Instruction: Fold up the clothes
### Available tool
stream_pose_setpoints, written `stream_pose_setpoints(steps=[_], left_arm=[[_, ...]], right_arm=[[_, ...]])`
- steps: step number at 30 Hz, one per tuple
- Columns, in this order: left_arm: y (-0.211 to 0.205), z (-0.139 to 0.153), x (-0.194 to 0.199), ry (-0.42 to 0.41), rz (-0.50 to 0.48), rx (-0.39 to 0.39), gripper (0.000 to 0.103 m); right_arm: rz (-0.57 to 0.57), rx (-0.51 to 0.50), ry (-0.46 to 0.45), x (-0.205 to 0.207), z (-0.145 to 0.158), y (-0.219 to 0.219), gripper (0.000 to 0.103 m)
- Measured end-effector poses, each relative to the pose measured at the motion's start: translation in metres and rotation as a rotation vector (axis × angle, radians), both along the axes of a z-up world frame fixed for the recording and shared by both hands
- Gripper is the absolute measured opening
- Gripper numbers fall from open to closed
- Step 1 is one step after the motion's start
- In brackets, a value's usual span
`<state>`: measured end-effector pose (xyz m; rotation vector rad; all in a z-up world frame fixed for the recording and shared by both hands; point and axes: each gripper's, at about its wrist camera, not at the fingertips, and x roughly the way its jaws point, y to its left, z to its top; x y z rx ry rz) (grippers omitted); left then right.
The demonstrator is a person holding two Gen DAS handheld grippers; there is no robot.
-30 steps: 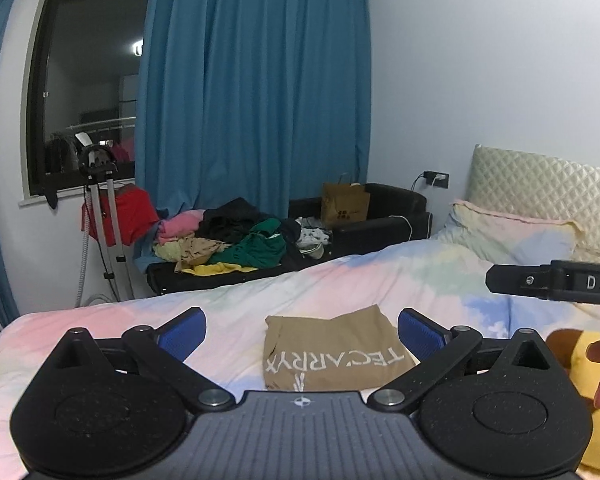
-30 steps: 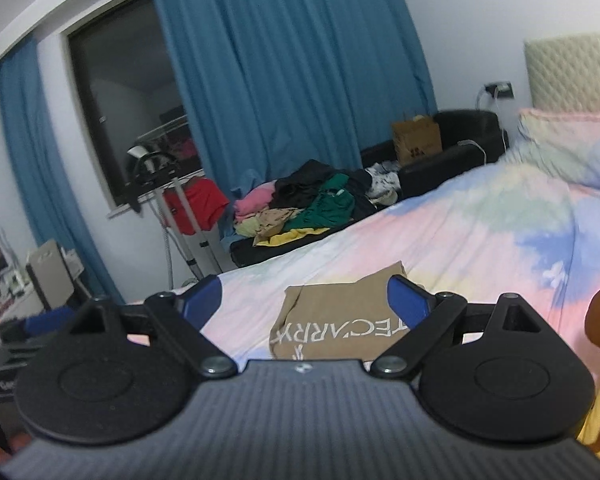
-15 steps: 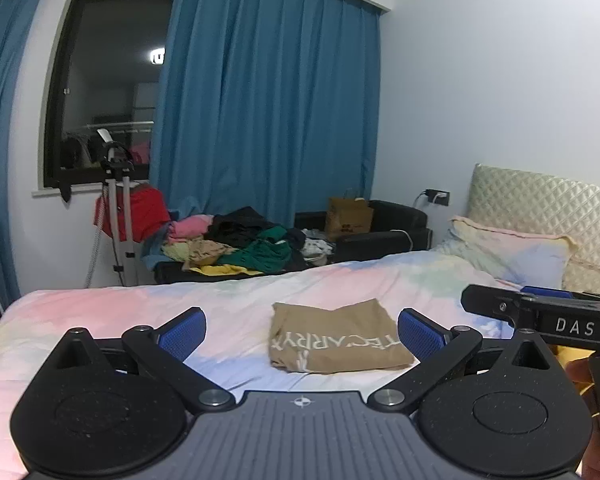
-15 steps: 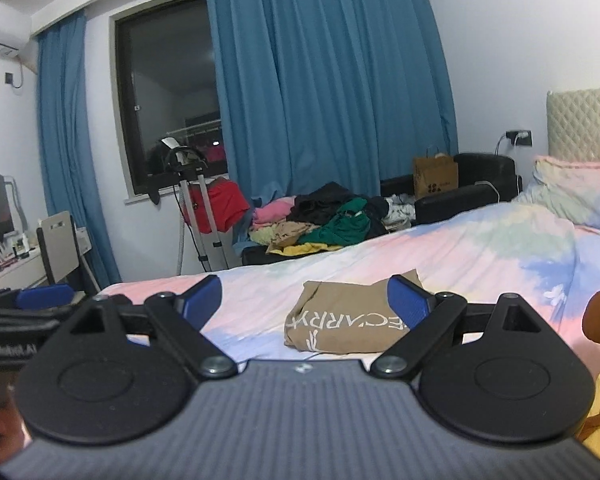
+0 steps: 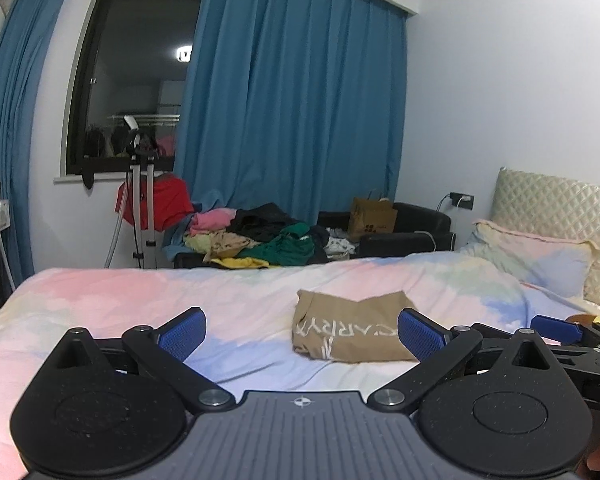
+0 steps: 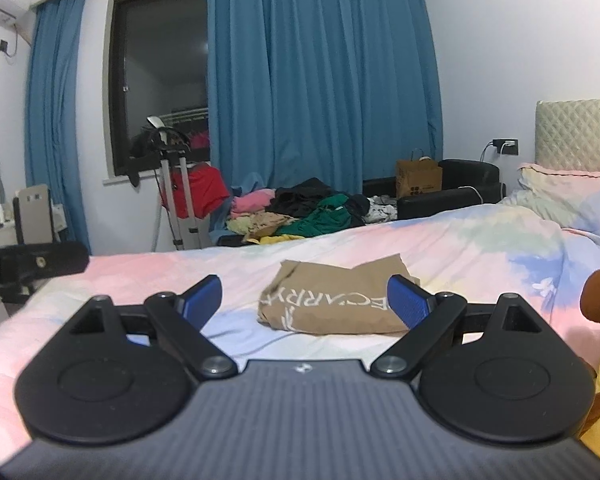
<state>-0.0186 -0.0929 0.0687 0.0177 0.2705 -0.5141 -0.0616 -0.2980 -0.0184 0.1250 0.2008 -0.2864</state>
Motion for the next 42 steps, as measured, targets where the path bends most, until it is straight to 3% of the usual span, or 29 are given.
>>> stream_pose_setpoints(steps=[18, 42], left_arm=[[-0.012, -0.049, 0.019, 0.046, 0.029, 0.071, 0.103], [-0.010, -0.050, 0.018, 0.075, 0.067, 0.066, 0.103]], right_arm=[[-0.016, 0.000, 0.040, 0.017, -0.035, -0.008, 0.091], [-0.035, 0.006, 0.057, 0.021, -0.038, -0.008, 0.091]])
